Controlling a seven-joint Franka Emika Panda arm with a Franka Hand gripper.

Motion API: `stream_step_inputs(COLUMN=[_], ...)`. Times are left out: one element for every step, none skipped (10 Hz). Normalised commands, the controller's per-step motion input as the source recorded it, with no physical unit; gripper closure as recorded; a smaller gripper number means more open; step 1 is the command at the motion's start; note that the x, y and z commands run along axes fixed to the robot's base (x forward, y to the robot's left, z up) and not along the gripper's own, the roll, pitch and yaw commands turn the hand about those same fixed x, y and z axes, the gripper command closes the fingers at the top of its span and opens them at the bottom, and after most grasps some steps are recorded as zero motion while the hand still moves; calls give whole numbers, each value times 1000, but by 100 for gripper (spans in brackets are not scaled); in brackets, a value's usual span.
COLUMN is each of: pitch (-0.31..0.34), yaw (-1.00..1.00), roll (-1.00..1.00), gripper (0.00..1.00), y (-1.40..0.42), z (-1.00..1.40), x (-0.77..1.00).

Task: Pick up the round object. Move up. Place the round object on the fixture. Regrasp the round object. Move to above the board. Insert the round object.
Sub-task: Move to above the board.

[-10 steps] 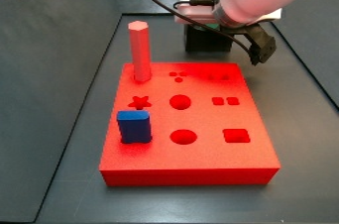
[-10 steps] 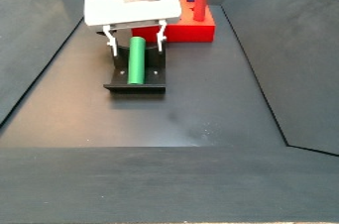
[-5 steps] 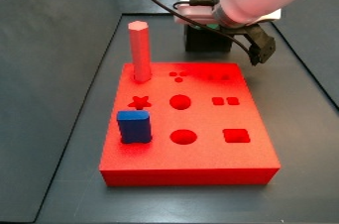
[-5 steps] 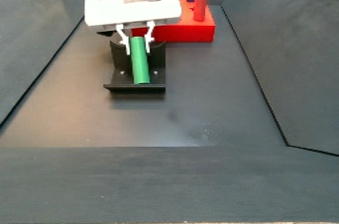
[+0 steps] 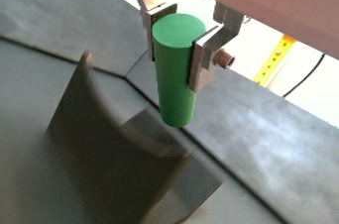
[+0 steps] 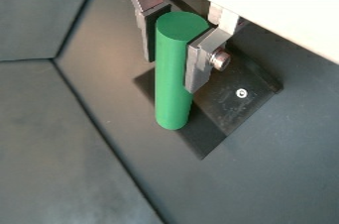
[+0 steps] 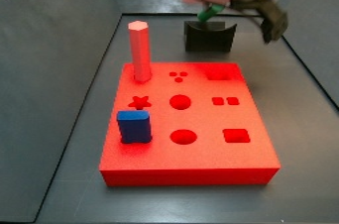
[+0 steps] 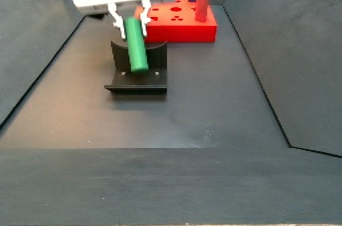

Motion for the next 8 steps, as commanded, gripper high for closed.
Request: stream_step_inputs(pitch=[-29,-34,-24,-14,16,31,62,86], yaw=[163,136,82,54,27,19,11,13], roll=[-28,-24,-13,-12,-20,-24,-35,-42], gripper=[100,100,100,100,100,100,100,100], y=[49,46,40,35,30,26,17,11], z=[1000,1000,1000,1000,1000,1000,1000,1000], x=[107,107,103,102,94,90,84,77])
